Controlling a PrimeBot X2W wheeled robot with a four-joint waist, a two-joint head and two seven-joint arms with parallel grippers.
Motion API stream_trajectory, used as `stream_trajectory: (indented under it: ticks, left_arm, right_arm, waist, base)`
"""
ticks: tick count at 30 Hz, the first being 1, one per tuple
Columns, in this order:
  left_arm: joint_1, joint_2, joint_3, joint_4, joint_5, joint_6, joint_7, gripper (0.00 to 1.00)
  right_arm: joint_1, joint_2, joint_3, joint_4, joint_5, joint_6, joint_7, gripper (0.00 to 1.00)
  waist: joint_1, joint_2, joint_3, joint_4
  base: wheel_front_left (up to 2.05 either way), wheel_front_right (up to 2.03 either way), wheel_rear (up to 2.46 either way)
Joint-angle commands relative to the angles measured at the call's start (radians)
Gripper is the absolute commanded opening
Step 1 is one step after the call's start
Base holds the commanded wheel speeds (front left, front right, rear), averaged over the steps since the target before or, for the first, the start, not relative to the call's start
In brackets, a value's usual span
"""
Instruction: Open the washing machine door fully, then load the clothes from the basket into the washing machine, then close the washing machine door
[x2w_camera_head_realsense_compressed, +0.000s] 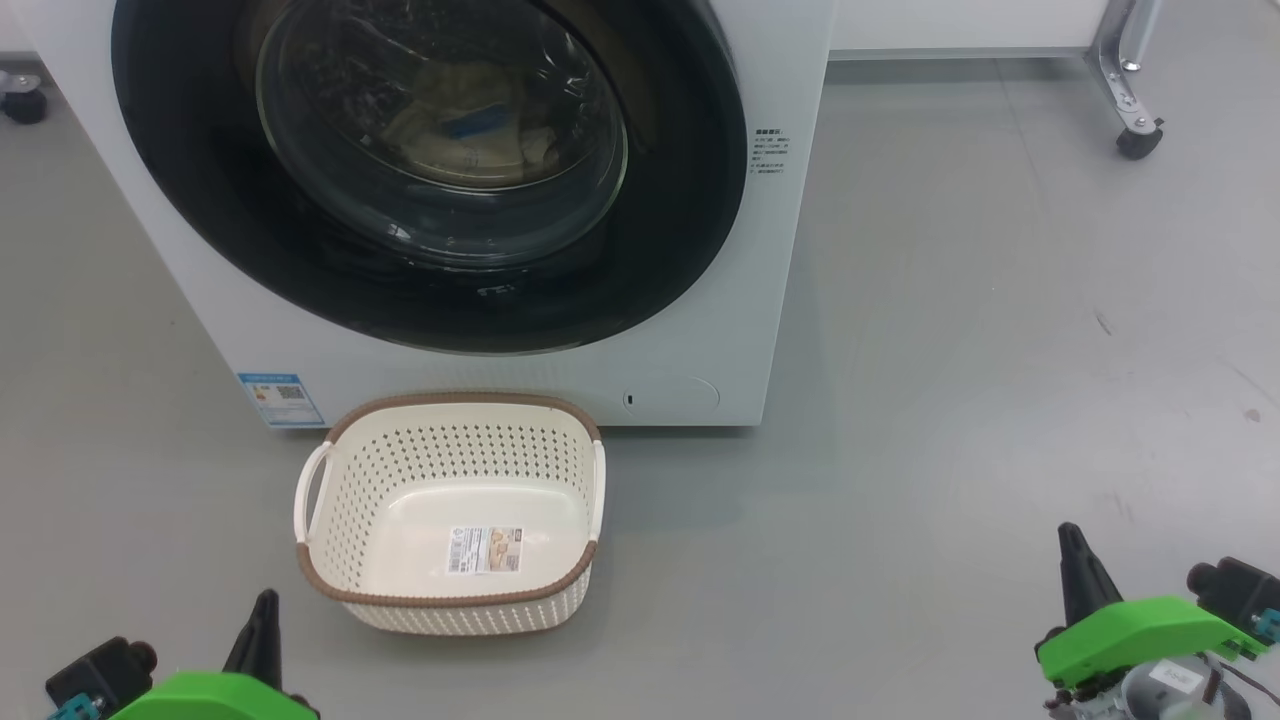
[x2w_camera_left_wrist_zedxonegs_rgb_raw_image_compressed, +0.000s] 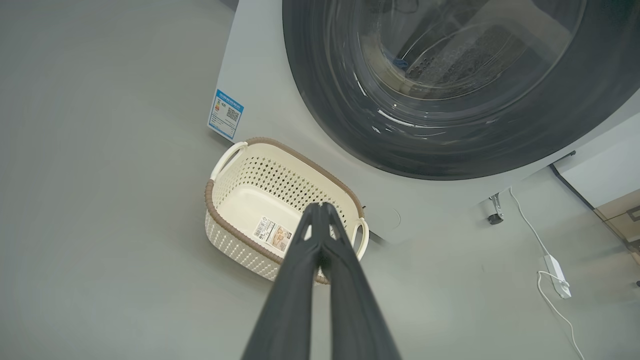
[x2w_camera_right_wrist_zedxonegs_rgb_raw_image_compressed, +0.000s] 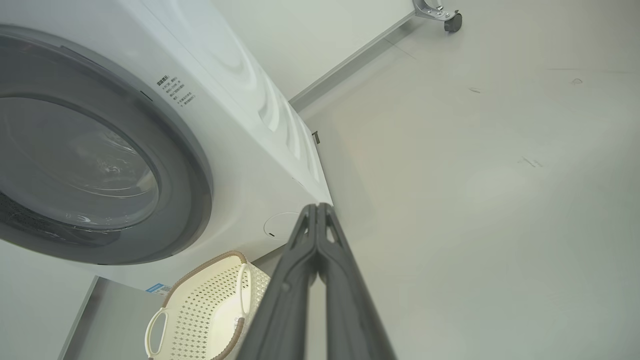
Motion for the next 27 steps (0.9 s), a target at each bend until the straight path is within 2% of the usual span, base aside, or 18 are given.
stream_trajectory:
  ticks: [1,27]
  left_arm:
    - [-0.033,0.010,0.034,-0.042,-0.028,-0.001,0.009,0.00]
    - [-0.021,-0.038,0.103,-0.115,-0.240,-0.002,0.082,0.00]
  right_arm:
    - [-0.052,-0.008,-0.003,-0.042,0.037,-0.001,0.008,0.00]
    - [-0.053,-0.007,-0.016,-0.104,0.310,-0.002,0.082,0.00]
  waist:
    - [0.0000,0.0000,0.000,0.000]
    - [0.0000,0.0000,0.004,0.004]
  base:
    - [0.00,0.00,0.00]
    - [0.00,0.00,0.00]
